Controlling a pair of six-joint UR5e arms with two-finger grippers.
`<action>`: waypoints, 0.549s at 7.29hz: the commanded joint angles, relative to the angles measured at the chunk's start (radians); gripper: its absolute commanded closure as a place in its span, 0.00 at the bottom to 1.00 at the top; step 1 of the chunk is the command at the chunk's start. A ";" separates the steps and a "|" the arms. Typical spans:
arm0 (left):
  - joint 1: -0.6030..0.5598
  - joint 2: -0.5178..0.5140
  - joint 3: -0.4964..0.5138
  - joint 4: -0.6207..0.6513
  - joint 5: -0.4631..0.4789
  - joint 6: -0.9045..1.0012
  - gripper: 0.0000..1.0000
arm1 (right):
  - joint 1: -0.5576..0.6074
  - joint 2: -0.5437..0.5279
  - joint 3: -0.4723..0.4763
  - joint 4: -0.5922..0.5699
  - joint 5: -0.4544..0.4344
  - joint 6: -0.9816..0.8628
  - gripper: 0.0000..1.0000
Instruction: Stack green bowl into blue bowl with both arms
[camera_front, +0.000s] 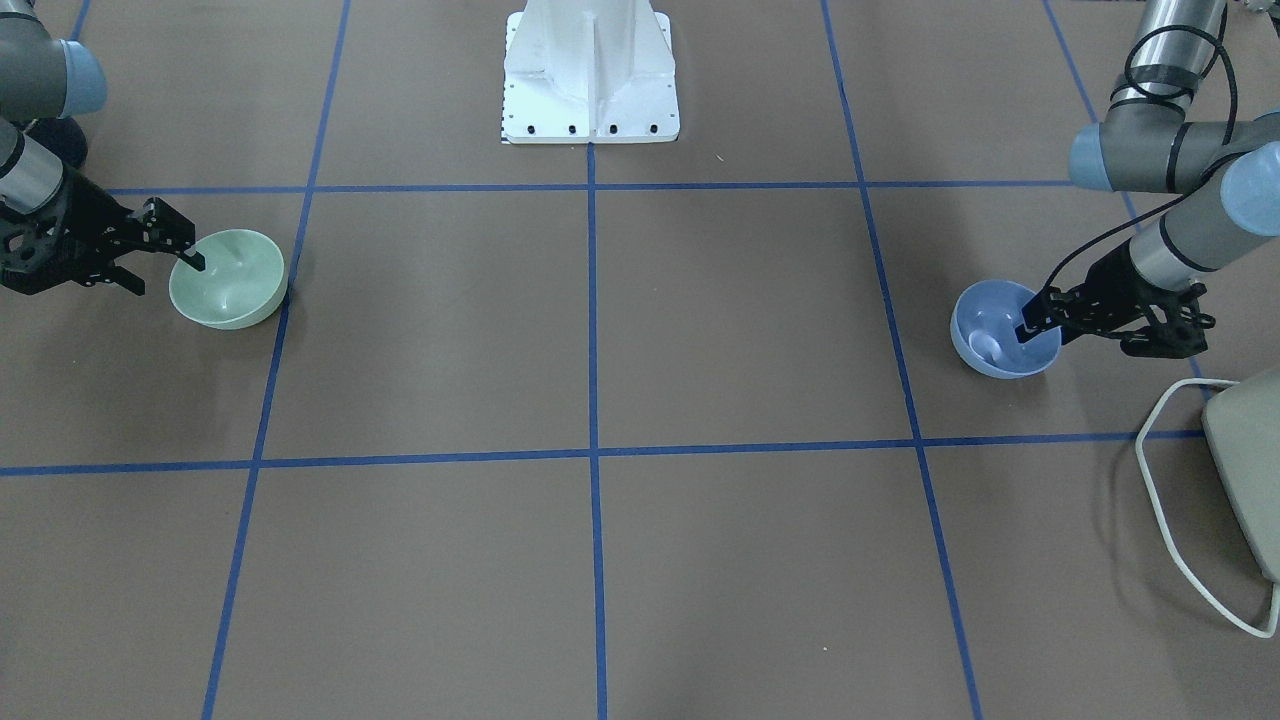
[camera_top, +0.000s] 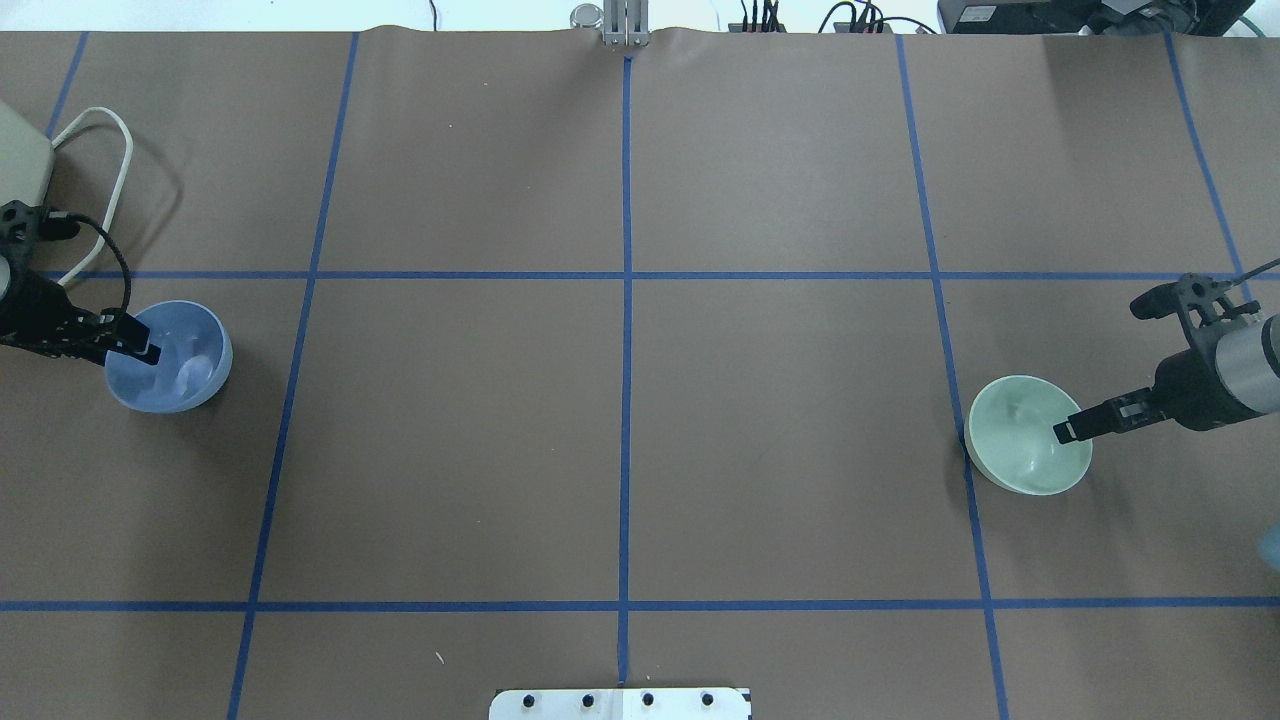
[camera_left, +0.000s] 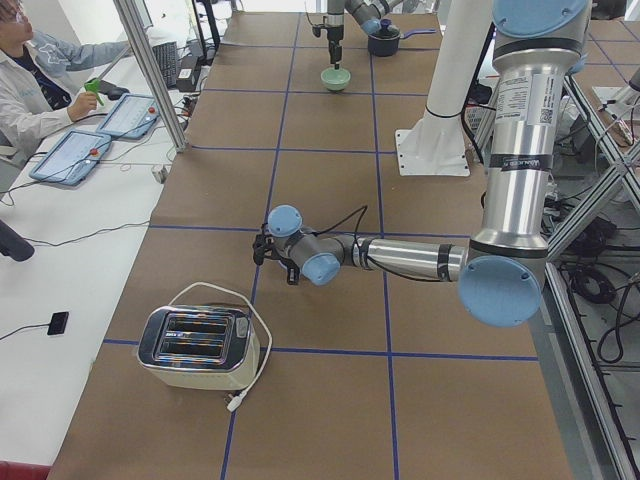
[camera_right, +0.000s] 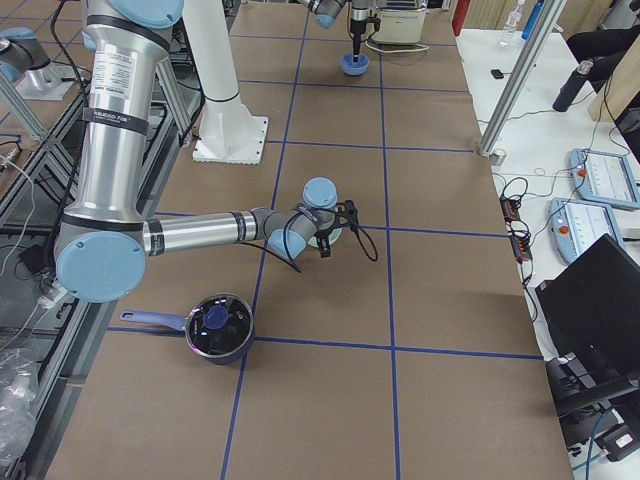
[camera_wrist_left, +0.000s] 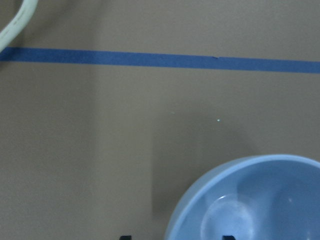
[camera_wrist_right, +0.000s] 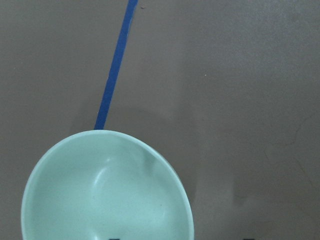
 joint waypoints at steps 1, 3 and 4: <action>0.000 -0.013 -0.009 -0.011 0.000 -0.097 0.64 | -0.007 0.000 -0.002 0.000 -0.003 0.000 0.14; 0.000 -0.013 -0.019 -0.011 0.002 -0.118 0.97 | -0.008 0.009 -0.006 0.000 -0.004 0.000 0.14; 0.001 -0.013 -0.019 -0.011 0.002 -0.118 1.00 | -0.010 0.009 -0.006 0.000 -0.004 0.000 0.14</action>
